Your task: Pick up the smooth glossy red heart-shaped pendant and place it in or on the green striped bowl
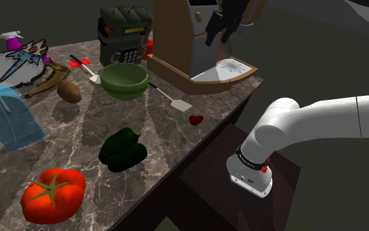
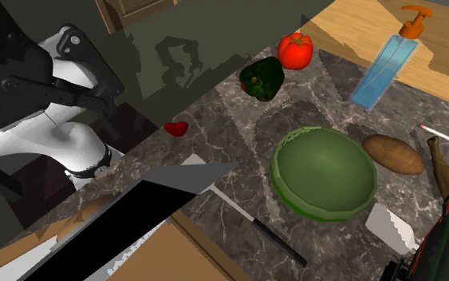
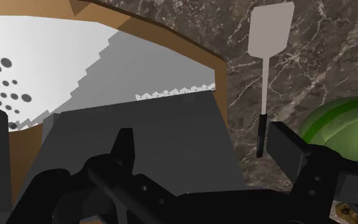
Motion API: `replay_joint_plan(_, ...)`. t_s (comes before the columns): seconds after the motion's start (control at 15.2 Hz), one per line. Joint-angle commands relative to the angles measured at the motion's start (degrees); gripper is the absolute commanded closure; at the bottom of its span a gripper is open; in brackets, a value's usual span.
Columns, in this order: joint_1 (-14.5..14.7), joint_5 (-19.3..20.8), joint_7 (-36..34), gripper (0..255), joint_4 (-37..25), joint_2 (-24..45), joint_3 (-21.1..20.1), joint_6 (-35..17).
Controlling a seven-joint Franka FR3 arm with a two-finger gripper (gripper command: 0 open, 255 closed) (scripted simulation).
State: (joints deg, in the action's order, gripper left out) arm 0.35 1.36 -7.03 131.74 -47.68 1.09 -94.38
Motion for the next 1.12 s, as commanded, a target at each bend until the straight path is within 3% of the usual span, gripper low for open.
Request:
replay_joint_plan(0.0, 0.0, 0.0, 0.0, 0, 0.0, 0.0, 0.0, 0.0)
replay_joint_plan(0.53, 1.0, -5.6, -13.4, 0, 11.6, -7.8, -10.0, -1.1)
replay_joint_plan(1.06, 3.9, -14.4, -27.7, 0, 18.7, -10.8, -21.9, -2.8)
